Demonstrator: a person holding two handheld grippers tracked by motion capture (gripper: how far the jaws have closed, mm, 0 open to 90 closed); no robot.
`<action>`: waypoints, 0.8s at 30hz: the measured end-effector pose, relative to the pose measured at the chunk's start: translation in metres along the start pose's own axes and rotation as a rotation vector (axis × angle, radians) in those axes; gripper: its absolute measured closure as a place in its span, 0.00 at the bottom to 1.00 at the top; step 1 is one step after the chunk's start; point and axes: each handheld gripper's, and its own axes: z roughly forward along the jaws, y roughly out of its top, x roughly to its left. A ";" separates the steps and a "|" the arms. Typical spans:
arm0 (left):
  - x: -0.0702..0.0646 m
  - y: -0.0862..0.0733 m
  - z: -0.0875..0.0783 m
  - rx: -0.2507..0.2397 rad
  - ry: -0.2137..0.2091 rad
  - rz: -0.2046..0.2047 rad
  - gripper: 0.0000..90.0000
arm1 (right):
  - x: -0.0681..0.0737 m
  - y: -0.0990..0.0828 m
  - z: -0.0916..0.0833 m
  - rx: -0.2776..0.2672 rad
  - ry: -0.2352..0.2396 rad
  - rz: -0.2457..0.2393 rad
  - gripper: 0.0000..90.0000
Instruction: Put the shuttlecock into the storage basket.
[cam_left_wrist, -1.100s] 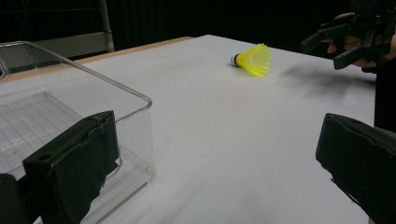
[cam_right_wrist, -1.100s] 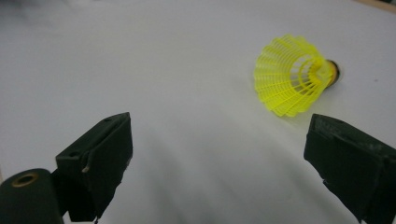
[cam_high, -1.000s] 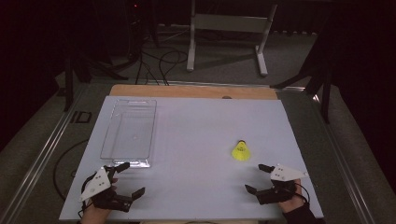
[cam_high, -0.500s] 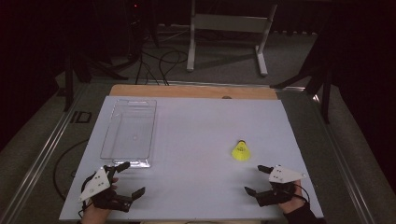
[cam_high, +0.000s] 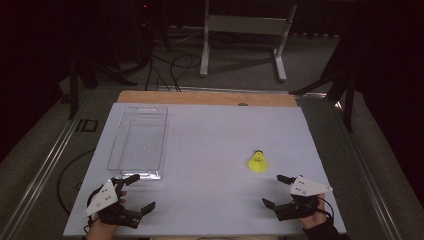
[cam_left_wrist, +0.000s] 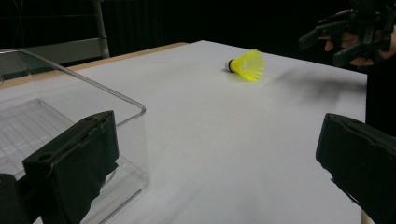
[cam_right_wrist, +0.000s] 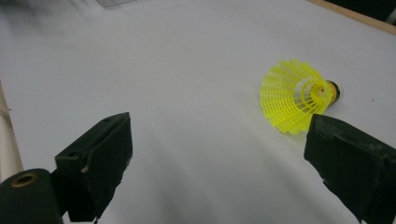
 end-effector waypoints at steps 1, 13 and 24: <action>0.000 0.000 0.000 0.001 0.001 0.000 0.00 | 0.002 0.003 -0.003 -0.005 -0.027 -0.006 0.09; 0.000 0.000 0.000 0.000 0.002 -0.001 0.00 | -0.004 0.020 -0.010 0.075 -0.108 0.012 0.09; 0.000 0.000 0.000 0.002 0.000 0.000 0.00 | -0.008 0.033 -0.011 0.140 -0.159 0.057 0.10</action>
